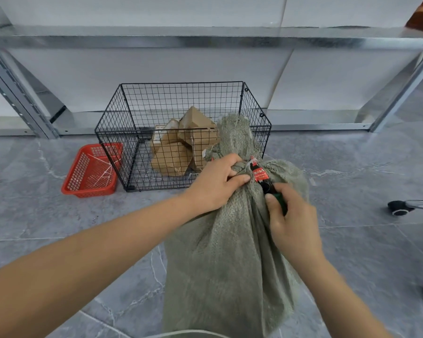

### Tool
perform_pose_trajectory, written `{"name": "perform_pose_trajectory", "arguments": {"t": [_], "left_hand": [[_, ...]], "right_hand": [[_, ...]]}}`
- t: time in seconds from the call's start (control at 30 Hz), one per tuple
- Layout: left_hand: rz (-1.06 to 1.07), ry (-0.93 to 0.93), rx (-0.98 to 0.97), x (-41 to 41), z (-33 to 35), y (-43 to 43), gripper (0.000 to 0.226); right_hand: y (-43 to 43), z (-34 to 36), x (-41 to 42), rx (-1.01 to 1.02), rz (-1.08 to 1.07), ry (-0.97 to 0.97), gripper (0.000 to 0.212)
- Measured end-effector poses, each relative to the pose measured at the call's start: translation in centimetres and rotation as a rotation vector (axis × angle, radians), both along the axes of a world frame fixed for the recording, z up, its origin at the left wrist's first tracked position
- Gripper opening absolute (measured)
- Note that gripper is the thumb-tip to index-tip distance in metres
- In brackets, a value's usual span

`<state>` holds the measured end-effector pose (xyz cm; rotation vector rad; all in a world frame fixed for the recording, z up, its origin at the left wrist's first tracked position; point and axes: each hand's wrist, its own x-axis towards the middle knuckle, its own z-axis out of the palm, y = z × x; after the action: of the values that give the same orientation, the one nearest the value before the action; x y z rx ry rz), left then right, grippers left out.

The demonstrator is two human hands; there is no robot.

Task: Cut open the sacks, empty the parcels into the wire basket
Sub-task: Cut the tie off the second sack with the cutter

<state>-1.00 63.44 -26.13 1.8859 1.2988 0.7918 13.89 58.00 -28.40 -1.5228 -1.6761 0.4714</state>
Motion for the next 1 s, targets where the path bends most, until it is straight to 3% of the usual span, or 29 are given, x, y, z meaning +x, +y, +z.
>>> {"name": "perform_pose_trajectory", "arguments": {"t": [0.1,0.17,0.33,0.43,0.53,0.73,0.8,1.0], "left_hand": [[0.037,0.056,0.115,0.1,0.1,0.1,0.008],[0.073,0.078,0.168,0.5,-0.4,0.3,0.017],[0.069,0.008,0.179,1.5,-1.4,0.3,0.018],[0.034,-0.17,0.026,1.7,-1.6,0.1,0.004],[0.018,-0.344,-0.086,1.7,-1.6,-0.2,0.02],[0.034,-0.542,-0.169,1.5,-1.6,-0.6,0.026],[0.031,-0.592,-0.203,1.4,-1.6,-0.6,0.025],[0.077,-0.622,-0.256,1.4,-1.4,-0.8,0.023]], "right_hand": [[0.2,1.6,0.1,-0.019,-0.053,-0.312,0.027],[0.4,2.1,0.3,-0.062,-0.083,-0.347,0.027],[1.0,1.3,0.9,-0.079,-0.031,0.017,0.009],[0.9,0.2,0.6,-0.081,-0.003,0.224,0.026],[0.5,-0.2,0.0,-0.077,0.018,0.336,0.03],[0.4,-0.7,-1.0,-0.016,0.03,0.416,0.019],[0.4,-1.0,-1.2,-0.022,0.025,0.458,0.027],[0.3,-1.3,-1.6,-0.1,0.002,0.554,0.027]]}}
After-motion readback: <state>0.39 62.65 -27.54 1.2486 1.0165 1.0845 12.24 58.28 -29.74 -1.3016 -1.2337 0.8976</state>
